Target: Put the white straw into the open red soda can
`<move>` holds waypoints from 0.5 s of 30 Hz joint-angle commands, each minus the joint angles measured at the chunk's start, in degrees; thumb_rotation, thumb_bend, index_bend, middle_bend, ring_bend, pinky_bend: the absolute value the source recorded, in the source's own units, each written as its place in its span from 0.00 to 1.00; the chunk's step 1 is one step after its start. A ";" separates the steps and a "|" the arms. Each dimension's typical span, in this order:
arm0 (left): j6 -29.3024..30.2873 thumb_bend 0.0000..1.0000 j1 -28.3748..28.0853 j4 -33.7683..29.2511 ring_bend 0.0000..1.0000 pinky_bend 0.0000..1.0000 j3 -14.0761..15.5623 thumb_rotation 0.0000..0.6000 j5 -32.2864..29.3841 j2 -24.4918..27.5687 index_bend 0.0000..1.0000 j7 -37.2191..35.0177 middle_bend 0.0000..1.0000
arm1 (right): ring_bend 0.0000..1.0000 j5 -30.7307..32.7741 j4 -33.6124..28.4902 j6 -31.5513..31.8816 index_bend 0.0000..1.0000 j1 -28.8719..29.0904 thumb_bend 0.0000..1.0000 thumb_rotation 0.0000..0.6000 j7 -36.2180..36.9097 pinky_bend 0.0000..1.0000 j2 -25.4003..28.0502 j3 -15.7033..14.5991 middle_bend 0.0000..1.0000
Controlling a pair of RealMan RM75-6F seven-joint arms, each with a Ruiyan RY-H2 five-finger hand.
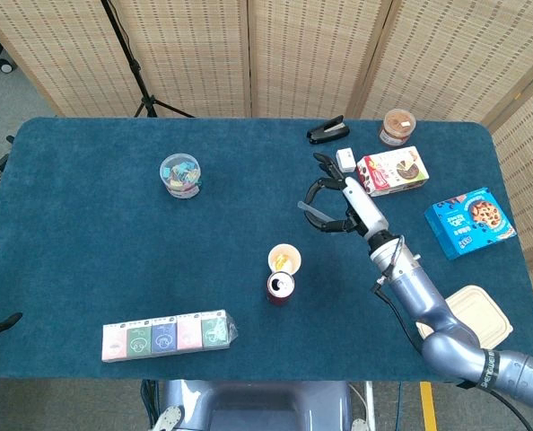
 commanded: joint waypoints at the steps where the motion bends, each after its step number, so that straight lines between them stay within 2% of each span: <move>1: 0.18 0.00 0.13 0.24 0.00 0.00 0.01 1.00 0.01 0.11 0.00 -0.53 0.00 | 0.00 -4.44 -5.46 -1.86 0.59 -3.31 0.49 1.00 9.41 0.00 3.50 4.10 0.00; 6: -0.44 0.00 -0.41 0.16 0.00 0.00 -0.22 1.00 0.12 0.83 0.00 -1.89 0.00 | 0.00 -9.80 -8.51 -4.93 0.59 -5.35 0.50 1.00 19.30 0.00 6.61 5.89 0.00; 10: 0.18 0.00 -0.20 -0.19 0.00 0.00 -0.64 1.00 -0.41 1.33 0.00 -2.55 0.00 | 0.00 -14.15 -9.33 -7.67 0.59 -5.79 0.49 1.00 27.32 0.00 7.02 5.28 0.00; 15: -0.12 0.00 -0.27 -0.01 0.00 0.00 -0.54 1.00 -0.49 1.32 0.00 -2.51 0.00 | 0.00 -19.01 -8.70 -8.35 0.59 -5.40 0.49 1.00 33.22 0.00 6.77 4.10 0.00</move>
